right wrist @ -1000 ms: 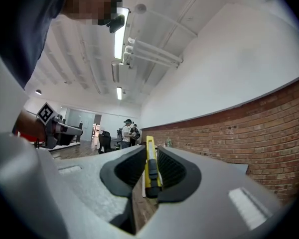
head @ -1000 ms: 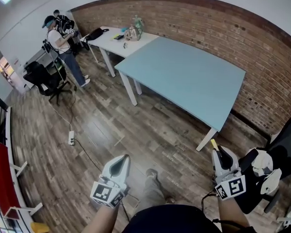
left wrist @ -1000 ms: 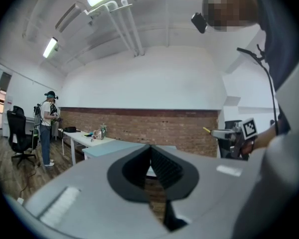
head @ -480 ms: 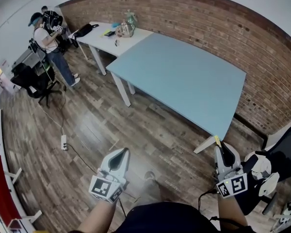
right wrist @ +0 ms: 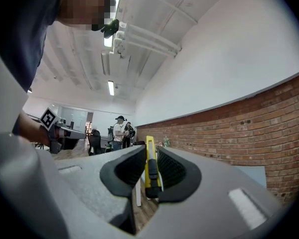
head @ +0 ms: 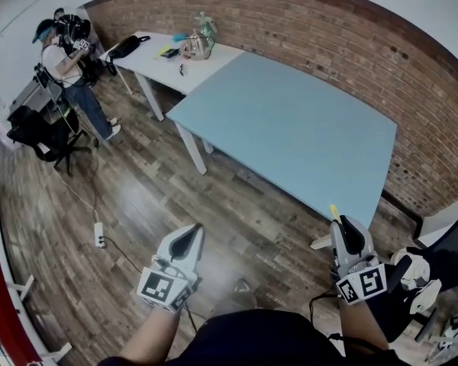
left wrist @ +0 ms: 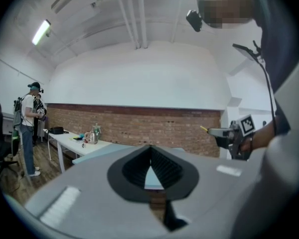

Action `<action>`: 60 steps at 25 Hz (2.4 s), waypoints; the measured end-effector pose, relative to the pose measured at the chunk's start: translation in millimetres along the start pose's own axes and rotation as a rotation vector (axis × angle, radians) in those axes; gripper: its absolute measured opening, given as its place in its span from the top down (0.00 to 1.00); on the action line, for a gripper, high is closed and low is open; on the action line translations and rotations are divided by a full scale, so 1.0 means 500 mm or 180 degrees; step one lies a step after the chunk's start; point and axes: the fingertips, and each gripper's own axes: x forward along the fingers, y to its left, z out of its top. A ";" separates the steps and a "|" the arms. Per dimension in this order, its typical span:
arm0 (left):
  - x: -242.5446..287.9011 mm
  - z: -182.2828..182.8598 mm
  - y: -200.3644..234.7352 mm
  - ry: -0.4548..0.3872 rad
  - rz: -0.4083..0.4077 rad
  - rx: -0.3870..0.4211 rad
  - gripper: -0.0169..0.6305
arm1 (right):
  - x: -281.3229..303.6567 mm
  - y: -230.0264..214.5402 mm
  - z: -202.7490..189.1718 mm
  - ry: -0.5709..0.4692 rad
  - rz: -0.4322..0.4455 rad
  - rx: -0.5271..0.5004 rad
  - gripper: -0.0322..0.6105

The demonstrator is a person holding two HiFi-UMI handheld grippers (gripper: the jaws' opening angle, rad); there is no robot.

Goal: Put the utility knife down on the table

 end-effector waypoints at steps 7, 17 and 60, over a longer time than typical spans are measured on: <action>0.084 0.015 0.097 -0.0003 -0.0169 0.0062 1.00 | 0.115 0.035 0.010 -0.0006 0.0032 0.0058 0.84; 0.186 0.038 0.166 -0.0038 -0.0239 0.0043 1.00 | 0.202 -0.030 -0.010 0.0008 -0.0080 0.0105 0.84; 0.740 0.083 0.463 0.0247 -0.0388 0.0273 1.00 | 0.777 -0.313 -0.114 0.0091 0.0086 0.0566 0.84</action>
